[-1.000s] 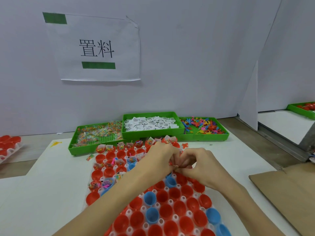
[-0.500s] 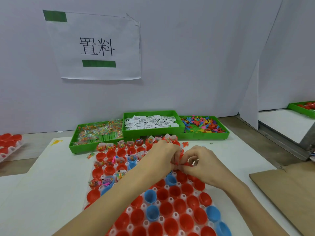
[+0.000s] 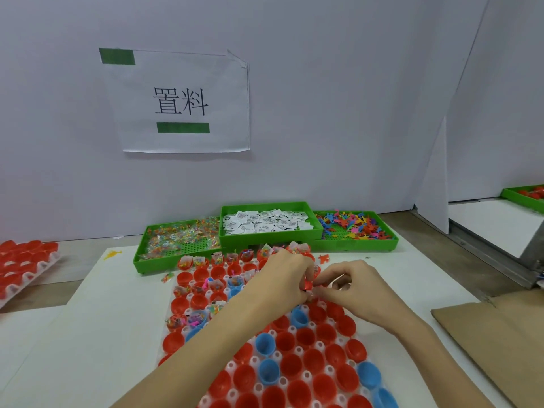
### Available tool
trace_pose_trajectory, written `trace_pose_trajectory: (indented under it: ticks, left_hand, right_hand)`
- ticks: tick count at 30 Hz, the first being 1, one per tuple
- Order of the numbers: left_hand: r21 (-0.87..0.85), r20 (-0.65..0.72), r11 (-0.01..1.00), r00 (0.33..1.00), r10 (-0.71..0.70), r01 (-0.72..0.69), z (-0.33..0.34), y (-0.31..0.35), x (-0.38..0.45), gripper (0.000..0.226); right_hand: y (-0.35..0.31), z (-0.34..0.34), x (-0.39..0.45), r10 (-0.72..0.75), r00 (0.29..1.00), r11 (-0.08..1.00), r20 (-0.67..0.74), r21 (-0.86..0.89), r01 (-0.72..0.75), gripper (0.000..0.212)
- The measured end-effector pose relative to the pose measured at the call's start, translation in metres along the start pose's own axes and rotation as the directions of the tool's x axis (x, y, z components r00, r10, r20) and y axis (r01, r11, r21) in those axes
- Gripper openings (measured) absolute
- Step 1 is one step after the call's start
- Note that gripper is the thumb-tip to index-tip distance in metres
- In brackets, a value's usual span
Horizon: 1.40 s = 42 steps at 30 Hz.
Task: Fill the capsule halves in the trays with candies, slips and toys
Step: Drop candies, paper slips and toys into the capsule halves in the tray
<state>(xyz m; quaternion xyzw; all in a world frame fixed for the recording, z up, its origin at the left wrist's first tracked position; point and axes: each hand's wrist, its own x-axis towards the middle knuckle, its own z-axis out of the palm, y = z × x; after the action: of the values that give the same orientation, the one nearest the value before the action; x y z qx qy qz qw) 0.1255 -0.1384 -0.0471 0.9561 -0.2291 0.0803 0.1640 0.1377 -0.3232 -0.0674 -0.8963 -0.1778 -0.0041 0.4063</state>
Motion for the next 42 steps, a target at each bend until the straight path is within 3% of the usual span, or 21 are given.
trace_pose_trajectory:
  ticks: [3,6,11,14,16,23,31,33,35,37,40,42]
  left_hand:
    - [-0.081,-0.064,0.997,0.998,-0.008,0.003,-0.01,-0.004,-0.005,0.015]
    - [-0.191,-0.157,0.977,0.979,-0.128,0.097,-0.025,-0.026,-0.008,0.014]
    - [-0.12,-0.341,0.896,0.829,-0.442,0.428,-0.048,-0.124,-0.02,0.016]
    - [-0.072,-0.316,0.793,0.74,-0.594,0.605,-0.053,-0.183,-0.033,0.018]
    - [-0.014,-0.257,0.757,0.729,-0.634,0.653,-0.056,-0.211,-0.042,0.016]
    - [0.071,-0.172,0.784,0.782,-0.599,0.616,-0.058,-0.238,-0.044,0.026]
    - [0.075,-0.28,0.81,0.792,-0.542,0.581,-0.053,-0.234,-0.048,0.012]
    - [-0.012,-0.4,0.825,0.753,-0.521,0.565,-0.055,-0.226,-0.051,0.009]
    - [-0.182,-0.508,0.821,0.663,-0.55,0.541,-0.058,-0.209,-0.057,0.012]
    - [-0.349,-0.535,0.804,0.602,-0.593,0.481,-0.06,-0.188,-0.064,0.017]
    - [-0.523,-0.473,0.755,0.602,-0.643,0.396,-0.057,-0.157,-0.08,0.015]
    - [-0.656,-0.391,0.684,0.632,-0.669,0.318,-0.054,-0.138,-0.092,0.028]
  right_hand:
    - [-0.001,-0.006,-0.002,0.007,0.999,0.999,-0.042,0.036,-0.006,0.009]
    - [-0.004,-0.009,-0.004,-0.01,0.994,0.996,-0.113,0.086,0.02,0.021]
    - [-0.008,-0.001,-0.003,-0.056,0.99,0.994,-0.129,0.089,0.068,0.024]
    - [-0.009,0.006,-0.002,-0.095,0.987,0.989,-0.127,0.101,0.108,0.022]
    - [-0.009,0.01,-0.001,-0.108,0.986,0.987,-0.129,0.102,0.121,0.021]
    - [-0.006,0.022,0.002,-0.136,0.977,0.987,-0.163,0.062,0.147,0.022]
    - [-0.009,0.02,0.001,-0.165,0.961,0.984,-0.221,0.032,0.176,0.022]
    - [-0.01,0.019,0.0,-0.166,0.959,0.984,-0.229,0.033,0.178,0.022]
    - [-0.009,0.018,0.0,-0.163,0.957,0.983,-0.239,0.045,0.178,0.022]
    - [-0.009,0.017,0.001,-0.147,0.961,0.981,-0.235,0.087,0.171,0.022]
    - [-0.011,0.015,0.001,-0.113,0.972,0.969,-0.204,0.194,0.153,0.023]
    - [-0.012,0.014,0.0,-0.105,0.975,0.961,-0.194,0.232,0.15,0.023]
